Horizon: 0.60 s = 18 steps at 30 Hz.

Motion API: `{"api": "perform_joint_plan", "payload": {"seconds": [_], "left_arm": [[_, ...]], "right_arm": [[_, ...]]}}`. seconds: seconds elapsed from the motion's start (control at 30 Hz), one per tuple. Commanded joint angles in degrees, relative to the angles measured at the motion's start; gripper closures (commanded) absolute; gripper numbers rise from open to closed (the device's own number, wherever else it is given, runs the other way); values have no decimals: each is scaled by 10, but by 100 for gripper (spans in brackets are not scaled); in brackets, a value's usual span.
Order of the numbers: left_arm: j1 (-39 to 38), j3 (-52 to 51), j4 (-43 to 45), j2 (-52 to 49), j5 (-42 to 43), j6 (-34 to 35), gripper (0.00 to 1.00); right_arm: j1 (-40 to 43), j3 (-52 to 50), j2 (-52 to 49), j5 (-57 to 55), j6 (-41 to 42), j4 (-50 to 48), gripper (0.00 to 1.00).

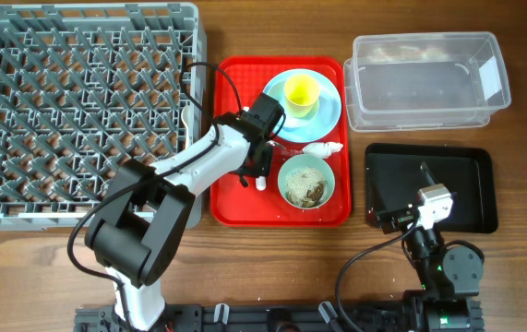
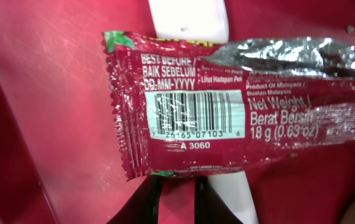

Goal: Sort waste into correct bins and load items into the dishwasher rack
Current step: 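Move the left gripper back to the fork under the red wrapper, then grasp the white fork with the left gripper beneath the wrapper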

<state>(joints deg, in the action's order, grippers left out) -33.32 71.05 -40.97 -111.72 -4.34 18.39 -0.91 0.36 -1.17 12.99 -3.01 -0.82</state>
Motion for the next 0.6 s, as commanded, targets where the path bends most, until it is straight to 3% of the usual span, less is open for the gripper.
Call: {"api": "perform_joint_plan", "payload": {"seconds": [0.0, 0.27, 0.33, 0.4, 0.43, 0.5, 0.57], "left_arm": [[1, -14, 7, -7, -20, 5, 84], [1, -14, 49, -7, -43, 6, 78], [1, -14, 59, -7, -43, 27, 69], [1, -14, 70, -7, -43, 31, 66], [1, -14, 72, -7, -43, 31, 66], [1, -14, 71, -7, -41, 31, 77], [1, -14, 70, -7, -41, 31, 78]], "right_arm": [[2, -1, 2, -5, 4, -2, 0], [2, 0, 2, -5, 4, -2, 0], [2, 0, 2, -5, 4, -2, 0], [2, -1, 2, -5, 4, -2, 0], [2, -1, 2, -5, 4, -2, 0], [2, -1, 2, -5, 4, -2, 0], [2, 0, 2, -5, 4, -2, 0]]}}
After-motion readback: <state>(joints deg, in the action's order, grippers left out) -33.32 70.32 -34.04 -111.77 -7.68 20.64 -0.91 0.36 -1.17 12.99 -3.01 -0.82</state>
